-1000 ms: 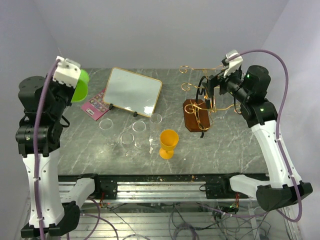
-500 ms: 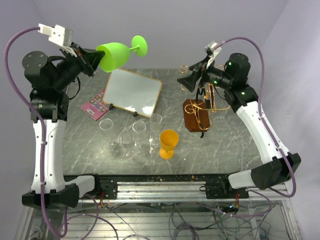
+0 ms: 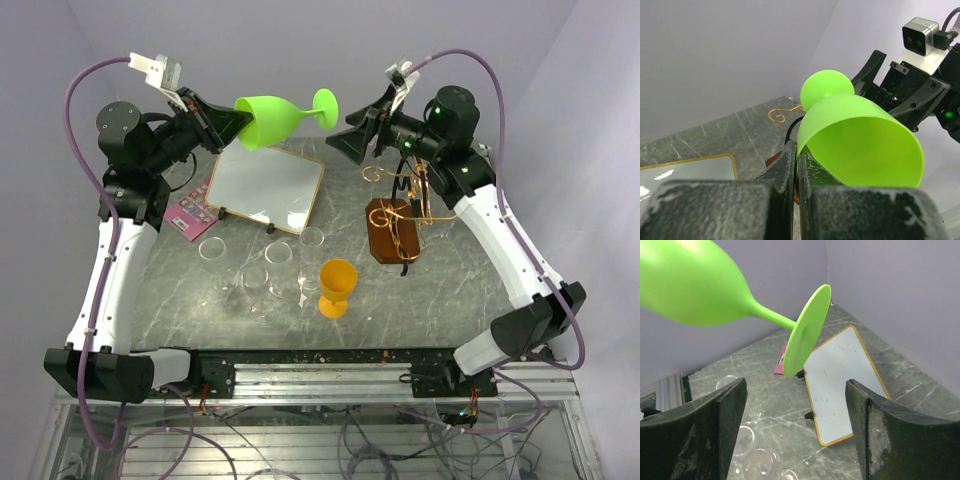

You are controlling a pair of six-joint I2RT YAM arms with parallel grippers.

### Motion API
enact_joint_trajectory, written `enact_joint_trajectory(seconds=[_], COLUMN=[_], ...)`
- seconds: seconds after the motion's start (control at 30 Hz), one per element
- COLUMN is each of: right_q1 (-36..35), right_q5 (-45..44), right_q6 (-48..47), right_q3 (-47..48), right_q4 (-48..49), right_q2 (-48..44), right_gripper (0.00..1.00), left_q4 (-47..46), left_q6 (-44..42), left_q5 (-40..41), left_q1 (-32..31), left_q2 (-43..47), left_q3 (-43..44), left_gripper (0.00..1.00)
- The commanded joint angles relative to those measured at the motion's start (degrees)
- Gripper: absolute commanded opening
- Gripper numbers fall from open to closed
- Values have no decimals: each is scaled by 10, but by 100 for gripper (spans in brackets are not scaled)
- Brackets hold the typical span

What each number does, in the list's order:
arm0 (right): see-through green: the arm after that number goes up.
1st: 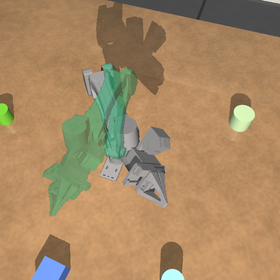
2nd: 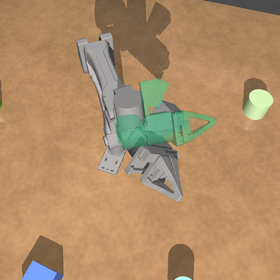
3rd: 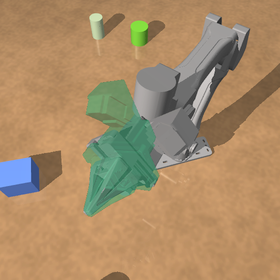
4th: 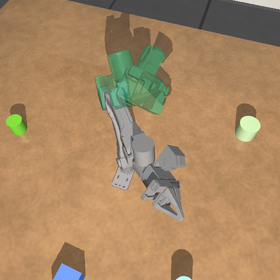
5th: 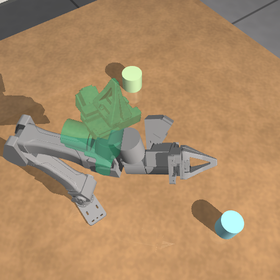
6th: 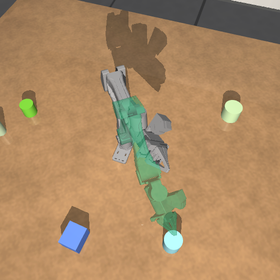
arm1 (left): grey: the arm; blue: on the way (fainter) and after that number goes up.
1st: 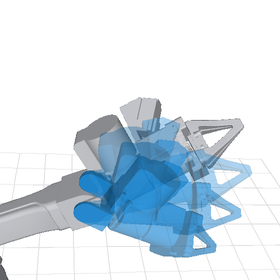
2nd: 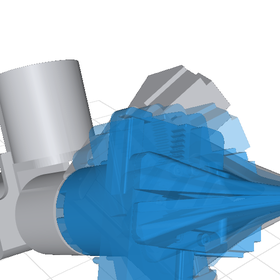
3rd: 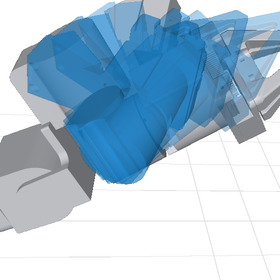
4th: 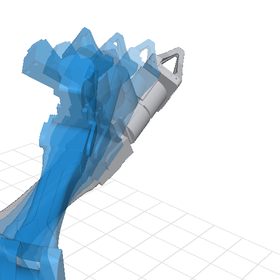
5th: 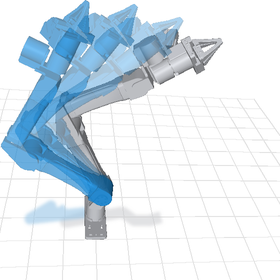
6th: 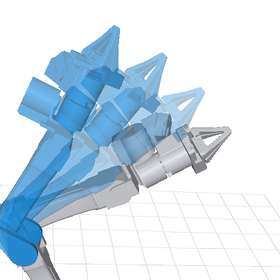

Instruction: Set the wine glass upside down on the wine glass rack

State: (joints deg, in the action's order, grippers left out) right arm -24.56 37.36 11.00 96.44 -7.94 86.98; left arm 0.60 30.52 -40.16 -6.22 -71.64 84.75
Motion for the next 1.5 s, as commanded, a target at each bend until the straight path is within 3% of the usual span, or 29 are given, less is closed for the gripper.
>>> enact_joint_trajectory(seconds=[0.0, 0.1, 0.3, 0.6, 0.8, 0.83, 0.9, 1.0, 1.23, 1.37, 1.47], right_q1=[-8, -11, -21, -30, -34, -34, -34, -34, -25, -13, -12], right_q5=[-34, -49, -67, -92, -101, -102, -111, -137, -229, -285, -342], right_q6=[25, 33, 24, 16, 14, 13, 9, -9, -74, -128, -199], right_q3=[26, 36, 51, 48, 42, 41, 37, 31, 19, 4, -6], right_q4=[-3, -9, -20, -19, -15, -14, -14, -20, -41, -43, -47], right_q2=[15, 23, 32, 36, 34, 32, 28, 17, -14, -33, -43], right_gripper=[73, 53, 34, 29, 8, 0, 0, 0, 0, 0, 0], left_q4=[-49, -50, -49, -43, -37, -35, -28, -25, -2, 67, 125], left_q6=[17, 16, 9, -1, -6, -5, 1, 7, 15, -32, -89], left_q5=[-1, 2, 5, 14, 21, 25, 32, 30, 37, 70, 109], left_q1=[-10, -14, -17, -19, -22, -22, -22, -22, -22, -22, -22], left_q2=[12, 15, 20, 22, 29, 30, 30, 34, 49, 62, 69], left_q3=[-11, -15, -25, -36, -45, -47, -48, -49, -42, -15, 6], left_gripper=[7, 7, 7, 7, 7, 7, 9, 21, 60, 80, 88])
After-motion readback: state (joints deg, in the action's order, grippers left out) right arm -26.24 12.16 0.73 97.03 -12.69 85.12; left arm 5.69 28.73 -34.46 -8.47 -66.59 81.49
